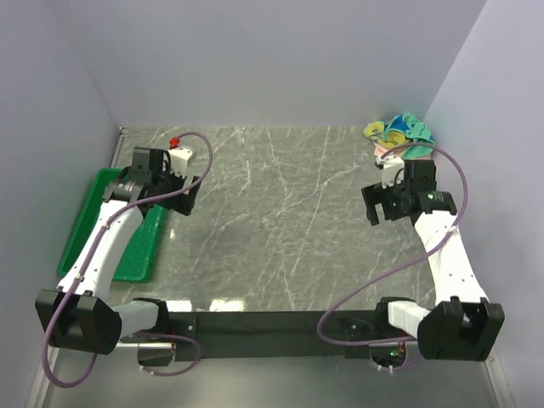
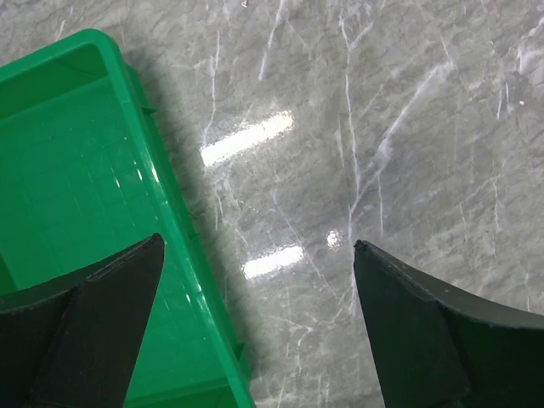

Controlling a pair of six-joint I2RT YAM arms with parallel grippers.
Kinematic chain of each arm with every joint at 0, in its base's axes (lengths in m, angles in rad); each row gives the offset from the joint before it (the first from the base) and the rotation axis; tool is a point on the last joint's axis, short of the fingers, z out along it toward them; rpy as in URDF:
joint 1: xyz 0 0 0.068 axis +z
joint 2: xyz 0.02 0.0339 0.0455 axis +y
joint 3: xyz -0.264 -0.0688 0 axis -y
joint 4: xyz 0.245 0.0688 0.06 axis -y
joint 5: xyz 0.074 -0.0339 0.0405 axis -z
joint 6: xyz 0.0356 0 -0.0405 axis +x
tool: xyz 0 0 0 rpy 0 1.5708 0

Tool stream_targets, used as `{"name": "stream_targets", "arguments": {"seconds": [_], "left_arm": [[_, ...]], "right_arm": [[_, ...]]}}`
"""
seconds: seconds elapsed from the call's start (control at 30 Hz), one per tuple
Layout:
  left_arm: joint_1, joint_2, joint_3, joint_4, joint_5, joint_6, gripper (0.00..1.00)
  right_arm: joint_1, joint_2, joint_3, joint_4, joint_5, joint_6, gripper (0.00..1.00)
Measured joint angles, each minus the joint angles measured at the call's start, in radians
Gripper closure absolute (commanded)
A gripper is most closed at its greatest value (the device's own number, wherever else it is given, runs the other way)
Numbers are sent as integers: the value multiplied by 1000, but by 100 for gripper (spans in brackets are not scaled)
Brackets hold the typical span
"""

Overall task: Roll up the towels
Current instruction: Grab a towel with the right arm

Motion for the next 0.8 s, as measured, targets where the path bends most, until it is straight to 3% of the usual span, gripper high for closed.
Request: {"name": "stream_targets", "arguments": {"seconds": [0.13, 0.4, 0.8], "left_arm": [[-3, 2, 5, -17, 9, -3, 1], [-3, 11, 69, -48, 58, -3, 1], [-3, 9, 113, -98, 46, 0, 1]], "right_arm": [[-28, 94, 95, 6, 2, 0, 0], [-130, 489, 488, 73, 13, 20, 0], [-159, 1170, 1263, 95, 148, 66, 0]]}}
